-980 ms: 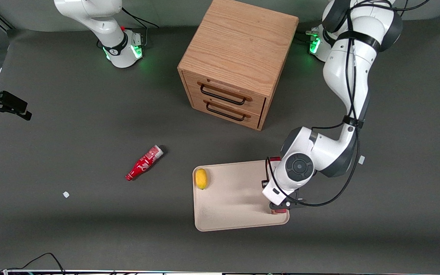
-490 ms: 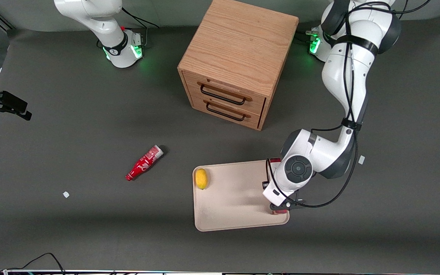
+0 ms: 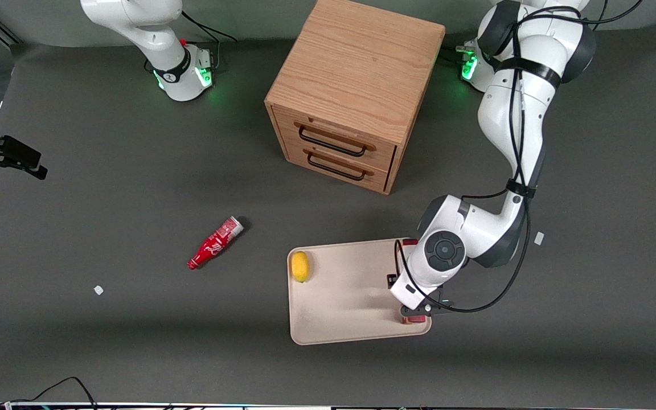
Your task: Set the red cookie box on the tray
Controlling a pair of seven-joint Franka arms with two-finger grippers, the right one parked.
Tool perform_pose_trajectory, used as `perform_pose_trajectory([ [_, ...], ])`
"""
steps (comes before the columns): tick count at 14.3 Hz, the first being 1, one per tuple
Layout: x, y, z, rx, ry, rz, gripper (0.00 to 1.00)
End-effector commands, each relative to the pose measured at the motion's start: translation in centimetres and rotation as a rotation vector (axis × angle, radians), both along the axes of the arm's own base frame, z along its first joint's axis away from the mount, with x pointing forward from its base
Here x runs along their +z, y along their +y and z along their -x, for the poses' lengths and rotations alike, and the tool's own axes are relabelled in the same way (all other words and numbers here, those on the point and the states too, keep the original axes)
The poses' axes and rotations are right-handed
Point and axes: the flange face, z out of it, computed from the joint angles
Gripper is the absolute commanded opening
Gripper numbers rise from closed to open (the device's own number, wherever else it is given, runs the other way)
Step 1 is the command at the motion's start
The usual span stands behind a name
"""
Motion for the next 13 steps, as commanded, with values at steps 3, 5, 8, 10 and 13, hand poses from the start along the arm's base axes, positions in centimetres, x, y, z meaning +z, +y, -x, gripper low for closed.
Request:
perform_pose_trajectory([
  [3, 9.2, 5.4, 0.7, 0.06, -0.058, -0.008, 1.0],
  [5, 14.6, 9.1, 2.1, 0.088, -0.072, -0.001, 1.0],
  [8, 20.9, 15.9, 4.1, 0.103, -0.03, -0.012, 1.0],
  [10, 25.7, 20.9, 6.0, 0.083, 0.026, -0.034, 1.0],
  [13, 31.8, 27.4, 10.2, 0.013, 0.076, -0.075, 1.0],
])
